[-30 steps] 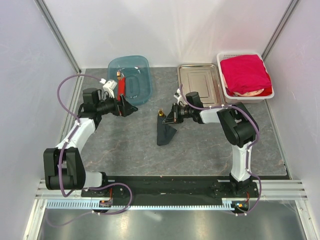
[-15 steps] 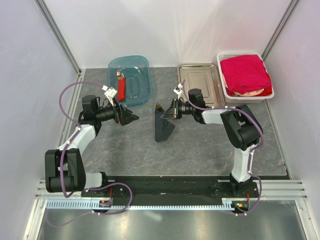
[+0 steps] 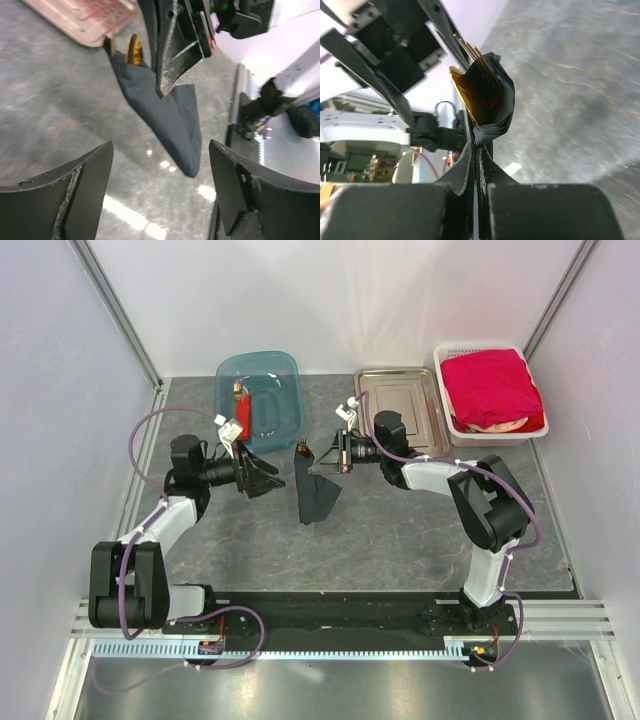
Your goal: Place the utensils on the paper napkin and roll it up
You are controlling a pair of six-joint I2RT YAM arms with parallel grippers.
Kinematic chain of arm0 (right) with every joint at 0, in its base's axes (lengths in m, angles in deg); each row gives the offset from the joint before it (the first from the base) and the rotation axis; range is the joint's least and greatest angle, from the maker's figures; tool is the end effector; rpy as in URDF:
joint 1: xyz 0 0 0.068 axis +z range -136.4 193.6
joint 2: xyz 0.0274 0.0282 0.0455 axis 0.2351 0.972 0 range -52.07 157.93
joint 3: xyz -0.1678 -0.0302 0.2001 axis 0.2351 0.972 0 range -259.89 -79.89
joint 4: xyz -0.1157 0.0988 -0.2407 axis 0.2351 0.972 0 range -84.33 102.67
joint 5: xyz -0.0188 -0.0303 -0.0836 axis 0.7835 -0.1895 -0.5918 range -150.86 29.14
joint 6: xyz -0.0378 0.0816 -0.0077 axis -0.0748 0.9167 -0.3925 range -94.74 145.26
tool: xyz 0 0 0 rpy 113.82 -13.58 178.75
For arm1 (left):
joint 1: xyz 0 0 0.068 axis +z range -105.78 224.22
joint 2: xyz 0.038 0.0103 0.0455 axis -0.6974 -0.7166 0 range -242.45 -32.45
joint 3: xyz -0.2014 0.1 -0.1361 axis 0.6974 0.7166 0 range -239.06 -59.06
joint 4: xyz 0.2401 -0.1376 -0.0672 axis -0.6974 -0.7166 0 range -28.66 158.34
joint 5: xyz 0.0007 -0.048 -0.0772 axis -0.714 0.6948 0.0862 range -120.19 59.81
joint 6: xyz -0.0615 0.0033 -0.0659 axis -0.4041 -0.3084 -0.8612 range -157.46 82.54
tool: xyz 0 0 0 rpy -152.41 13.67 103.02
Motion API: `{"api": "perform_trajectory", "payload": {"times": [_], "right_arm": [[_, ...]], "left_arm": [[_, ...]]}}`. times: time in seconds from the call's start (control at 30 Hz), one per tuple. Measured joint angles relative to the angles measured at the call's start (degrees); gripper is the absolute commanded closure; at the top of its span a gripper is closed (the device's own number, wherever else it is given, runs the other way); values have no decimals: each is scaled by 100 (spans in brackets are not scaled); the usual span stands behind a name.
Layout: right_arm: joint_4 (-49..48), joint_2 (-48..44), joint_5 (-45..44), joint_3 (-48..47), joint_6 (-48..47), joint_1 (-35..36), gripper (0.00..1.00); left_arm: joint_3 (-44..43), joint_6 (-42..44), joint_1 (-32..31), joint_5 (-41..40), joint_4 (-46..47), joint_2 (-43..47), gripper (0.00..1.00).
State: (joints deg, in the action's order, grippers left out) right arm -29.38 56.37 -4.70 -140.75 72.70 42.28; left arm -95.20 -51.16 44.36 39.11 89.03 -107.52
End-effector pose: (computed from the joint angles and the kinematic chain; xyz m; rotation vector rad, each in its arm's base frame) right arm 0.3561 0.2712 0.1698 -0.4966 2.0233 1.7516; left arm 0.2997 -0.0746 0.2037 0.6267 1.7555 -1.2865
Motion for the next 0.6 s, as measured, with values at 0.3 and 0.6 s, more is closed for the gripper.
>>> {"api": "perform_trajectory", "payload": {"times": [0.3,0.6], "right_arm": [[-461,-352,236,-136,505,160,100],[-863,-470,367,-144,918,278,100]], "left_arm": [[334,-1047,-638,-323,542,396,16],[354,-1725,-944,-645,999,415,18]]}}
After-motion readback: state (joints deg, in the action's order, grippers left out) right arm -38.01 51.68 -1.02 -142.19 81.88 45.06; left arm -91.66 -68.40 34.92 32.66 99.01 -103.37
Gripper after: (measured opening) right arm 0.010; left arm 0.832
